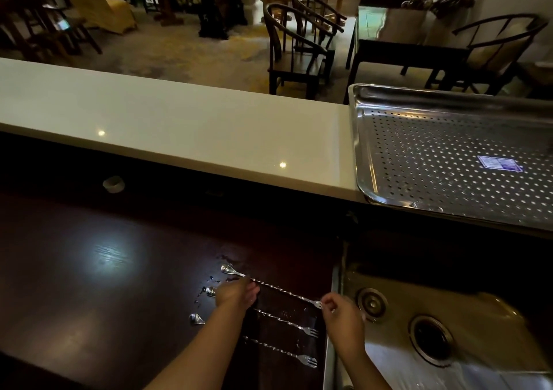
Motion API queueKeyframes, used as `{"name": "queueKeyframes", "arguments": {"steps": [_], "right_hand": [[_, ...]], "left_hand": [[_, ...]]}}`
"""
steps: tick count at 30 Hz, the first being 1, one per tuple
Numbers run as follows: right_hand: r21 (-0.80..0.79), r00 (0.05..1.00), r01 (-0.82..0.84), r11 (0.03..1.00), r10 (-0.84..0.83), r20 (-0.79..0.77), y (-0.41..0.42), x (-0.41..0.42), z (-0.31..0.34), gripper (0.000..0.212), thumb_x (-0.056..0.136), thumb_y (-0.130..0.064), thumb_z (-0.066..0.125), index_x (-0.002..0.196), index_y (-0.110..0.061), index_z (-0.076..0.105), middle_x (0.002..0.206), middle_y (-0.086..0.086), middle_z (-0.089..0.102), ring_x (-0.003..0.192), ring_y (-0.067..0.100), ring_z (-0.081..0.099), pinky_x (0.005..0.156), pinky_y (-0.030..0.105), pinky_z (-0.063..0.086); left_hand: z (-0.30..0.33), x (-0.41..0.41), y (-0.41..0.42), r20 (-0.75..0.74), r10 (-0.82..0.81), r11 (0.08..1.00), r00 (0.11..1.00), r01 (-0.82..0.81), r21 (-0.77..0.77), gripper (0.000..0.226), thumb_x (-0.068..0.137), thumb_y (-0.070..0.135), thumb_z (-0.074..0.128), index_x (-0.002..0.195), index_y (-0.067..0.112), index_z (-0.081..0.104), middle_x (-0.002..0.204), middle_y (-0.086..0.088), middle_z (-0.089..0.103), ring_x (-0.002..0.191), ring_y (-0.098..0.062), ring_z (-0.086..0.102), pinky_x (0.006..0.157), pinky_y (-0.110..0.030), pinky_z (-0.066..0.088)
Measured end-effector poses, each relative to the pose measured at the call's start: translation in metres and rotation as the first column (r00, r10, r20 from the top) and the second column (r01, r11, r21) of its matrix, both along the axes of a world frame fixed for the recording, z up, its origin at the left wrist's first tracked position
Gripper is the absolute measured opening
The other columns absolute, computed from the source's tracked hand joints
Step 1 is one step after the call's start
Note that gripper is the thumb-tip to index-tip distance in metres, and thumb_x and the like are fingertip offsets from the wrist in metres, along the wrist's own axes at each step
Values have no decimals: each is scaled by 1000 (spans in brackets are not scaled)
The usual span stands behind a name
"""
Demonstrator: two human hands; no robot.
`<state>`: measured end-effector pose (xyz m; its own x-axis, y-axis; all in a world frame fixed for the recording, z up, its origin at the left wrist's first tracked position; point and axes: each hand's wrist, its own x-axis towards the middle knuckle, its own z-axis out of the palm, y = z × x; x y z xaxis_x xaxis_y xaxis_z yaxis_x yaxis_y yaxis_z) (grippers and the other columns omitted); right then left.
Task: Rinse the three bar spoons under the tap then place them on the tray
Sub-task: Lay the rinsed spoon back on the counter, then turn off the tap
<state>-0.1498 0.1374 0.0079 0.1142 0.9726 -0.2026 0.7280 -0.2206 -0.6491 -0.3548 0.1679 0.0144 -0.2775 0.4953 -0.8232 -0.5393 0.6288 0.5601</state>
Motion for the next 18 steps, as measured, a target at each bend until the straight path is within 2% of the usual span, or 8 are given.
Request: {"name": "queueKeyframes", "arguments": {"steps": [2, 5, 9, 12, 14, 16, 18], "right_hand": [[-2, 1000, -9, 1000, 9, 18, 1, 0, -2, 12, 86, -12, 60, 92, -16, 70, 97, 1, 62, 85, 16, 61, 91, 40, 49], [-19, 1000, -2, 1000, 2, 7, 4, 3, -2, 17, 87, -12, 60, 101, -14, 69, 110, 4, 60, 93, 18, 62, 89, 32, 50], [-37, 998, 18, 999, -20, -66, 2, 14, 2, 18, 86, -9, 58, 102, -12, 68, 106, 7, 61, 83, 15, 58, 70, 19, 45], [-10, 994, 43, 999, -44, -101, -11, 32, 4, 15, 87, -12, 58, 98, -14, 68, 102, 7, 62, 80, 14, 57, 63, 13, 40], [2, 988, 75, 997, -74, -139, -20, 49, 8, 16, 86, -8, 58, 97, -13, 68, 100, 7, 64, 83, 15, 58, 67, 14, 43], [1, 979, 110, 994, -108, -175, -28, 69, 13, 19, 85, -4, 57, 99, -9, 68, 100, 9, 66, 90, 19, 62, 77, 25, 49], [22, 970, 149, 989, -142, -197, -35, 91, 19, 19, 84, -2, 57, 99, -8, 68, 99, 10, 68, 90, 18, 63, 79, 24, 48]], "left_hand": [[0, 0, -3, 53, -15, 1000, 998, 15, -1, 40, 99, 12, 35, 133, -9, 39, 138, -26, 47, 128, -36, 47, 98, -38, 40], [3, 4, -5, 88, -29, 1000, 996, 29, 2, 44, 100, 17, 31, 137, -6, 35, 143, -21, 44, 132, -32, 43, 106, -39, 35], [10, 15, -9, 156, -71, 997, 985, 67, 31, 47, 100, 23, 32, 140, 0, 34, 145, -16, 43, 134, -27, 42, 107, -38, 34], [14, 33, -12, 194, -137, 990, 971, 129, 52, 46, 100, 26, 30, 140, 4, 35, 145, -13, 43, 134, -26, 42, 105, -39, 34], [19, 53, -14, 191, -235, 972, 953, 225, 71, 46, 100, 26, 28, 140, 6, 36, 147, -12, 42, 135, -25, 40, 106, -39, 32], [26, 77, -17, 184, -342, 940, 921, 332, 82, 44, 100, 28, 28, 137, 9, 40, 145, -9, 45, 134, -23, 42, 104, -38, 33], [29, 105, -21, 163, -430, 903, 888, 421, 91, 37, 99, 29, 30, 125, 12, 49, 142, -8, 48, 129, -23, 46, 94, -35, 39]]}}
